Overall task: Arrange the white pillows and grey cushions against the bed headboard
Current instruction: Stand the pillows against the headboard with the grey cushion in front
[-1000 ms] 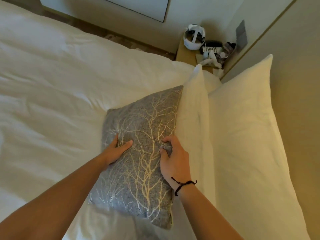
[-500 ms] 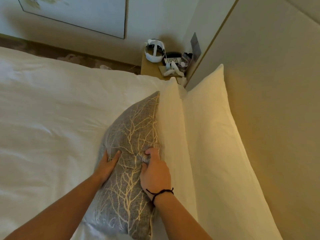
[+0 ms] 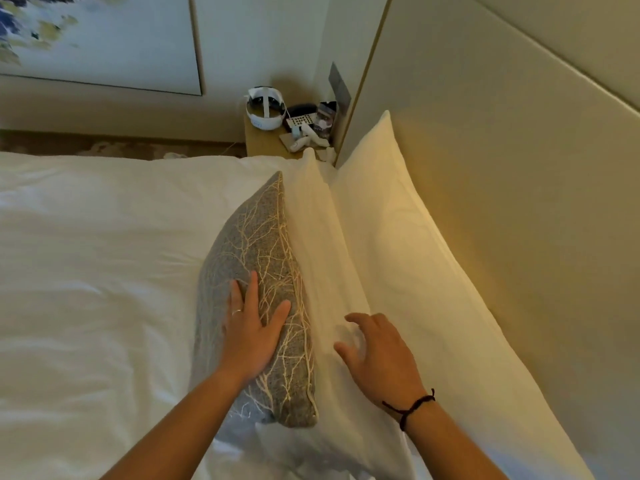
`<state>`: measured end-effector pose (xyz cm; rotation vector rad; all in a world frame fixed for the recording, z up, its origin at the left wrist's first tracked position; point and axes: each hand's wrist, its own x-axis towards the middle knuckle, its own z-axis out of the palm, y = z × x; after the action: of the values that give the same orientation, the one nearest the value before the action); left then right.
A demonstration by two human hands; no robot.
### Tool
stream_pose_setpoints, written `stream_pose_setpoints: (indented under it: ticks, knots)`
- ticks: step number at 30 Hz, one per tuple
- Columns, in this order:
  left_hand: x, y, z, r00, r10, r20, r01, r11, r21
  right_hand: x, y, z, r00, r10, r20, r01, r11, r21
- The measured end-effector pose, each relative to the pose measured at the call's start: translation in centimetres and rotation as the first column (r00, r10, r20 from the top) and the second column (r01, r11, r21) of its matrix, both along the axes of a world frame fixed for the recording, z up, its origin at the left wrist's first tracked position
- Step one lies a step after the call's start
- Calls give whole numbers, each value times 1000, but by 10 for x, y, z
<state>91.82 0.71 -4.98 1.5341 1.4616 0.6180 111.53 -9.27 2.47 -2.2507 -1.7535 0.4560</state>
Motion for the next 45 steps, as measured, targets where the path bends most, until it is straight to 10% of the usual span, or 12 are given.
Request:
stream_pose_setpoints:
  ticks: [9, 17, 29, 36, 45]
  knots:
    - [4, -49, 12, 980, -24, -196, 45, 994, 100, 18, -136, -14, 959, -260, -112, 183, 871, -455]
    - [15, -41, 18, 955, -79, -288, 89, 996, 23, 29, -166, 4, 999, 1, -46, -20, 916, -401]
    - [22, -58, 24, 955, -74, -288, 71, 997, -20, 62, -197, 14, 961, -131, -242, 35, 931, -362]
    - [31, -112, 28, 940, -40, -338, 70, 994, 79, 116, -247, 56, 858, -470, 205, 453, 882, 127]
    - [32, -144, 38, 936, -119, -332, 129, 992, 10, 187, -272, 60, 852, -461, 246, 477, 879, -4]
